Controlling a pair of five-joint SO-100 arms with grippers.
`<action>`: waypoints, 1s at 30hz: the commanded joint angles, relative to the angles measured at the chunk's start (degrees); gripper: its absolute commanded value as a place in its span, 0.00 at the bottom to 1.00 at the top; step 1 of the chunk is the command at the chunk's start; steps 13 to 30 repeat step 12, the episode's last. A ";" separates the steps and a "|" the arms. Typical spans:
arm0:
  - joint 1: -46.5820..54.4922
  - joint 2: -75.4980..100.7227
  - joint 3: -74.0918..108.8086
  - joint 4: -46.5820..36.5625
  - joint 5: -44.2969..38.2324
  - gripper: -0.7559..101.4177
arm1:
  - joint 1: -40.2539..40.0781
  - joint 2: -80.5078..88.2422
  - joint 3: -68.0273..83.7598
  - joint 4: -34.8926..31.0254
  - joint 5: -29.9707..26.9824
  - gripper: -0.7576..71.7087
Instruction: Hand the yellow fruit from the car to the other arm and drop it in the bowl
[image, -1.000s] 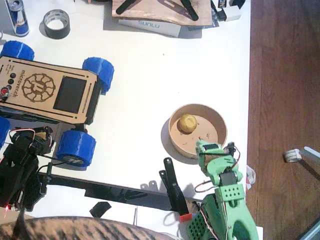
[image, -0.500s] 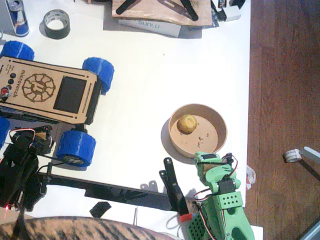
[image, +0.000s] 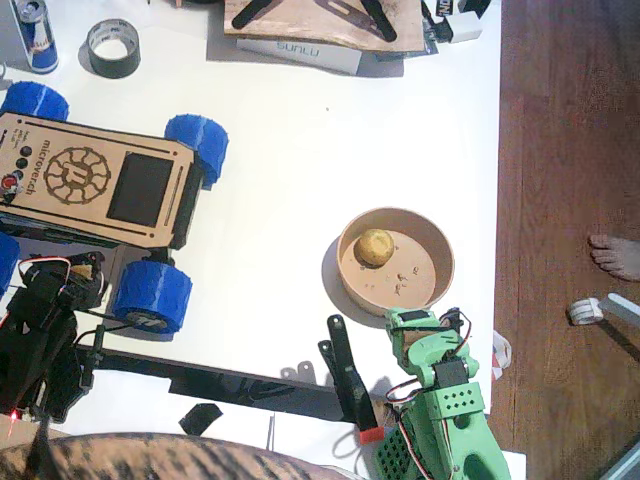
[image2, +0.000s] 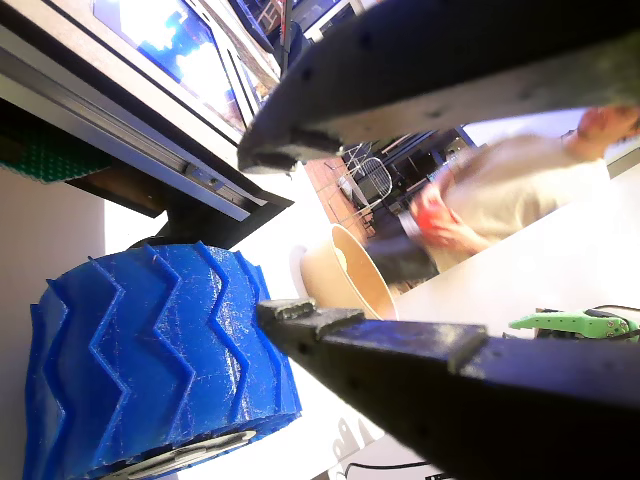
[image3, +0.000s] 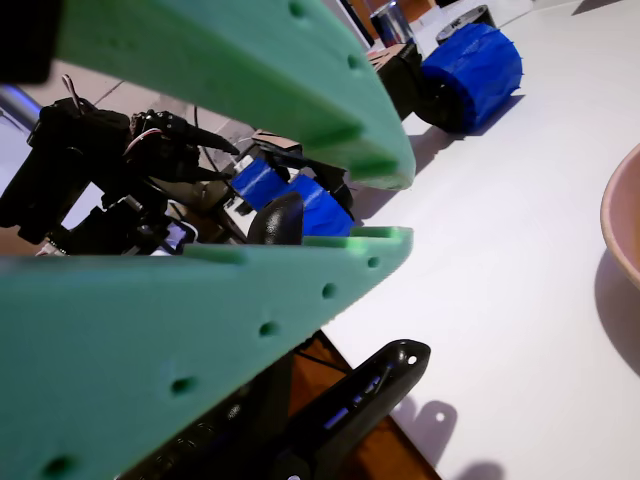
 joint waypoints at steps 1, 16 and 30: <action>-0.26 5.36 2.99 4.39 -0.26 0.16 | -0.09 0.26 -0.18 -1.14 -0.88 0.01; -0.26 5.36 2.99 4.39 -0.26 0.16 | -0.62 0.26 -0.09 -1.49 -0.88 0.01; -0.26 5.36 2.99 4.39 -0.26 0.16 | -0.62 0.26 -0.09 -1.49 -0.88 0.01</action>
